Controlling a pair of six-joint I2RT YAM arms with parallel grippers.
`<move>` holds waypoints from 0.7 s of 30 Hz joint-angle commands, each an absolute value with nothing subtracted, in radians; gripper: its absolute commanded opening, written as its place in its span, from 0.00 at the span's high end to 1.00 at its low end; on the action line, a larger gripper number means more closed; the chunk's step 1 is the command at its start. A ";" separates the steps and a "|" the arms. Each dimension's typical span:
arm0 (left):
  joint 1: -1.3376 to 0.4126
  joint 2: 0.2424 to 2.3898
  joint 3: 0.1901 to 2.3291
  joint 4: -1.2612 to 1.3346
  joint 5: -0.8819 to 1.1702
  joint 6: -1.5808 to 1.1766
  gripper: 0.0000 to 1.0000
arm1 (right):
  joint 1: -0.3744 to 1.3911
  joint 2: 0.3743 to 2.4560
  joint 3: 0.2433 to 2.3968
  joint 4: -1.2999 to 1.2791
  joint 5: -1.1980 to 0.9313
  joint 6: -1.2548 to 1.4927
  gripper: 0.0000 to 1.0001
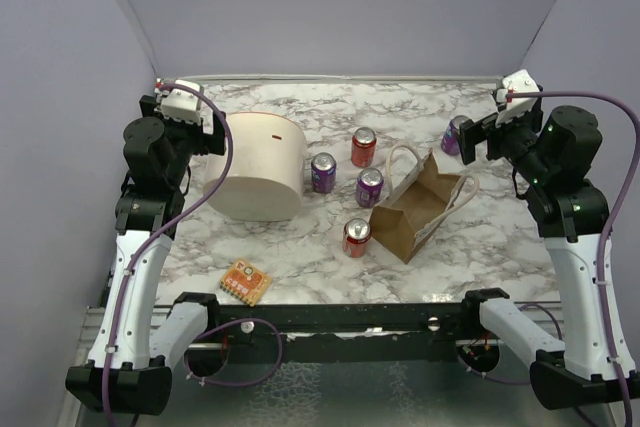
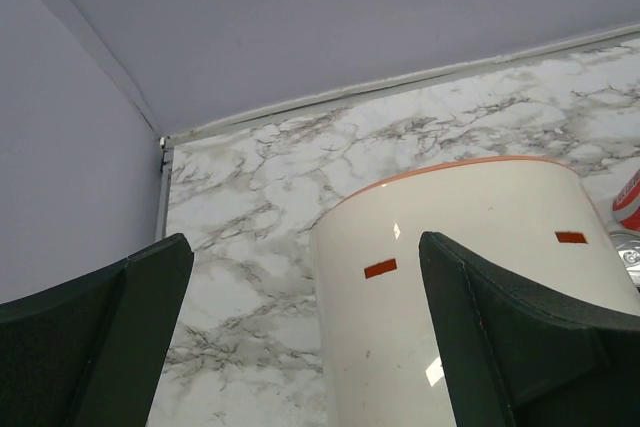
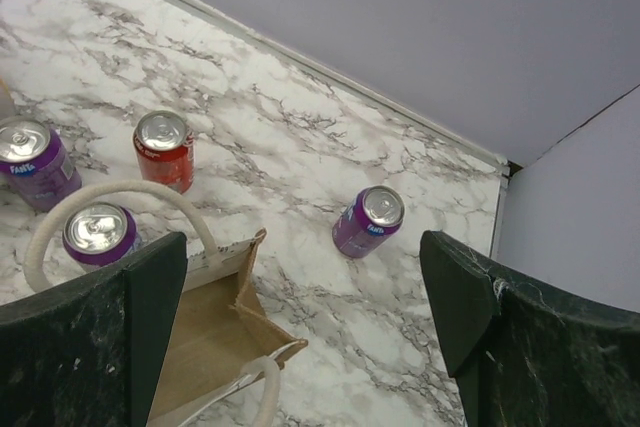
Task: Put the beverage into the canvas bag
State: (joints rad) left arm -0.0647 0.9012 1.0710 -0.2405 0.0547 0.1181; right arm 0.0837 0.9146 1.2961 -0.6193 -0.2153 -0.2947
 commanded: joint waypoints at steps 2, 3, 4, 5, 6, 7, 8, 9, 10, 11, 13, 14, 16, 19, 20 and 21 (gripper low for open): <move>-0.058 0.890 1.073 -0.228 0.120 0.127 0.01 | 0.078 0.930 1.361 -0.709 -0.287 -0.313 0.01; -0.057 0.890 1.073 -0.229 0.126 0.129 0.01 | 0.078 0.939 1.373 -0.736 -0.304 -0.318 0.01; -0.058 0.890 1.074 -0.229 0.132 0.128 0.01 | 0.078 0.954 1.386 -0.763 -0.319 -0.320 0.01; -0.057 0.890 1.074 -0.230 0.140 0.131 0.01 | 0.078 0.966 1.400 -0.788 -0.327 -0.321 0.01; -0.057 0.891 1.072 -0.230 0.149 0.134 0.01 | 0.078 0.976 1.408 -0.806 -0.334 -0.320 0.01; -0.057 0.892 1.071 -0.230 0.155 0.140 0.01 | 0.078 0.982 1.414 -0.820 -0.339 -0.320 0.01; -0.057 0.894 1.070 -0.230 0.161 0.142 0.01 | 0.078 0.986 1.416 -0.831 -0.341 -0.320 0.01; -0.057 0.897 1.069 -0.231 0.166 0.144 0.01 | 0.078 0.989 1.415 -0.837 -0.343 -0.321 0.01; -0.057 0.900 1.068 -0.229 0.170 0.144 0.01 | 0.078 0.989 1.412 -0.843 -0.345 -0.319 0.01; -0.057 0.905 1.068 -0.229 0.174 0.142 0.01 | 0.078 0.992 1.407 -0.848 -0.345 -0.316 0.01; -0.057 0.914 1.068 -0.227 0.182 0.138 0.01 | 0.078 0.999 1.389 -0.853 -0.338 -0.306 0.00; -0.057 0.919 1.068 -0.228 0.185 0.137 0.01 | 0.078 1.001 1.379 -0.854 -0.331 -0.303 0.01; -0.057 0.924 1.072 -0.227 0.190 0.138 0.01 | 0.078 1.003 1.356 -0.852 -0.305 -0.298 0.00; -0.057 0.933 1.076 -0.232 0.194 0.139 0.01 | 0.078 1.005 1.318 -0.845 -0.249 -0.295 0.00; -0.058 0.937 1.077 -0.236 0.197 0.139 0.01 | 0.078 1.007 1.304 -0.844 -0.232 -0.295 0.00; -0.057 0.942 1.078 -0.237 0.198 0.141 0.01 | 0.078 1.010 1.287 -0.843 -0.217 -0.295 0.01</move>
